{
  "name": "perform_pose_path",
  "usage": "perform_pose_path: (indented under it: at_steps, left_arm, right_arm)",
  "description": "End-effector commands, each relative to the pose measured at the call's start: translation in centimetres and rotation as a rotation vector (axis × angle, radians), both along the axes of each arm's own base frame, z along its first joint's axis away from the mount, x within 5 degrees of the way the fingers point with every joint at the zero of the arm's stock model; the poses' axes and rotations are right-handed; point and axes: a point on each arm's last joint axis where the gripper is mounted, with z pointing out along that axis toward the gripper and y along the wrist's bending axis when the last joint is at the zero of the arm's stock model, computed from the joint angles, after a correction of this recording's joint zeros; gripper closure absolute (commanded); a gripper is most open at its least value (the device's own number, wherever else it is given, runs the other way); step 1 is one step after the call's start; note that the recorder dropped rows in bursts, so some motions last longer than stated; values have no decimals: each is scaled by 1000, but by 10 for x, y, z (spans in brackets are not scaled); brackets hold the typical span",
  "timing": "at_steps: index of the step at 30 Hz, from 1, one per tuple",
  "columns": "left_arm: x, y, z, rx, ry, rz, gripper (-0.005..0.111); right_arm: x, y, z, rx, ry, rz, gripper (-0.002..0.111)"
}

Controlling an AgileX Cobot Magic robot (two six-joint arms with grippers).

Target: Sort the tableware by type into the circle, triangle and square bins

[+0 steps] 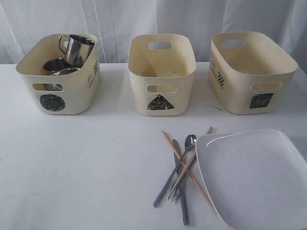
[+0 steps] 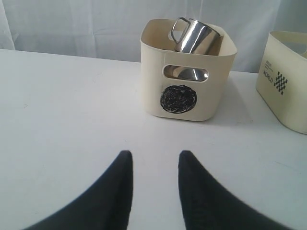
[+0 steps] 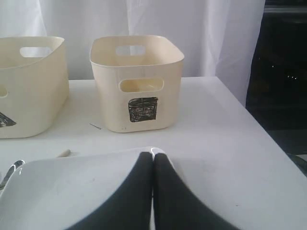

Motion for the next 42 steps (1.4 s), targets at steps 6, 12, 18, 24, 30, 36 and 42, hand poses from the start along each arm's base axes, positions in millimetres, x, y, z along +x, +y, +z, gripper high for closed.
perform_pose_path:
  at_steps: [6, 12, 18, 24, 30, 36, 42]
  left_arm:
    - [0, 0, -1, -13, 0, 3, 69]
    - [0, 0, -1, -13, 0, 3, 69]
    - [0, 0, -1, -13, 0, 3, 69]
    - [0, 0, -1, -13, 0, 3, 69]
    - [0, 0, -1, -13, 0, 3, 69]
    - [0, 0, -1, -13, 0, 3, 69]
    - [0, 0, -1, -13, 0, 3, 69]
  right_arm:
    - [0, 5, -1, -2, -2, 89, 108]
    - [0, 5, -1, -3, -2, 89, 108]
    - [0, 5, -1, -3, -7, 88, 108]
    - [-1, 1, 26, 68, -316, 48, 108]
    - [-5, -2, 42, 90, -507, 22, 108]
    - [-6, -2, 43, 169, -531, 31, 108]
    - [-7, -2, 45, 164, -561, 27, 108]
